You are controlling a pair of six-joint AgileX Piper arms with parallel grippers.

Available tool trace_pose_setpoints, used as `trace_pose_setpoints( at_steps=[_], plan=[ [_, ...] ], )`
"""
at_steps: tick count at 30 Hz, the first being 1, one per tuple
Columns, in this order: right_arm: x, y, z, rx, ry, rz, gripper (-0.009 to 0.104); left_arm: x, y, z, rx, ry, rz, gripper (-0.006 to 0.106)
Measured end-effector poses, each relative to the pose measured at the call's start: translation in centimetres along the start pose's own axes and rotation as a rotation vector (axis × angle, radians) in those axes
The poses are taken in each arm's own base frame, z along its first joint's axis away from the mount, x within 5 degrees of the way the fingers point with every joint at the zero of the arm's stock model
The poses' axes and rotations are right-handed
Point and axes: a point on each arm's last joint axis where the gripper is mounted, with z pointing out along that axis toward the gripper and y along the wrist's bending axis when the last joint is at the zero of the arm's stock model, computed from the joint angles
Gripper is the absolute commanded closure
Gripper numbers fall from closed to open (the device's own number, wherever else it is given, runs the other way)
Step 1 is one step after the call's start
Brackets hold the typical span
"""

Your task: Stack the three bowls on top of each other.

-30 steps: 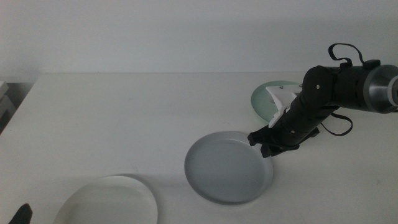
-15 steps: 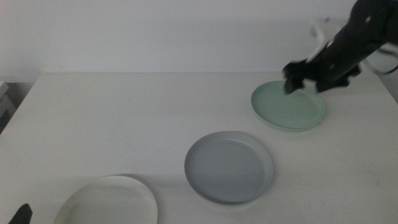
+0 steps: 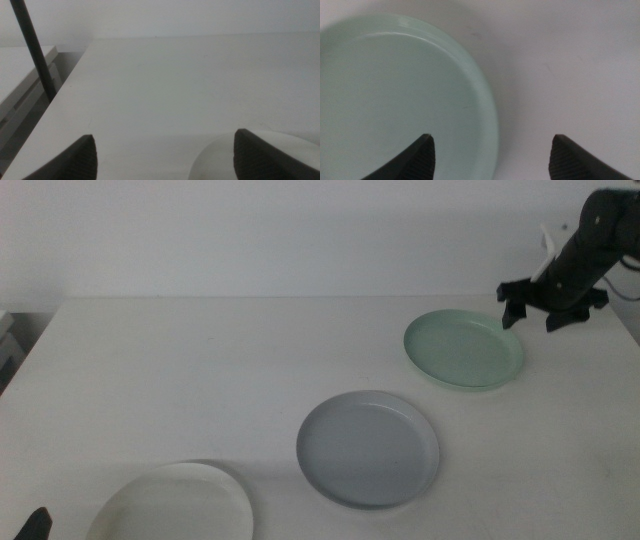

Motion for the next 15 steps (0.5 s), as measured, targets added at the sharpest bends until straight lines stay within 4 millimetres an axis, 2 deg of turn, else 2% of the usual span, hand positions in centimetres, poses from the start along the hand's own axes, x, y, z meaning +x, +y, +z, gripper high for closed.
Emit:
trace_pose_setpoints(
  at_steps=[3,8,11,15],
  plan=[
    [0.3,-0.5,2.0,0.007,0.032,0.008,0.037,0.0,0.0,0.0,0.000,0.000,0.000,0.010],
    [0.7,-0.7,3.9,0.009,0.049,0.011,0.046,0.0,0.0,0.0,0.000,0.000,0.000,0.010],
    [0.9,-0.7,4.7,0.010,0.059,0.012,0.057,0.0,0.0,0.0,0.000,0.000,0.000,0.010],
    [0.8,-0.7,4.9,0.007,0.053,0.005,0.084,0.0,0.0,0.0,0.000,0.000,0.000,0.010]
  ],
)
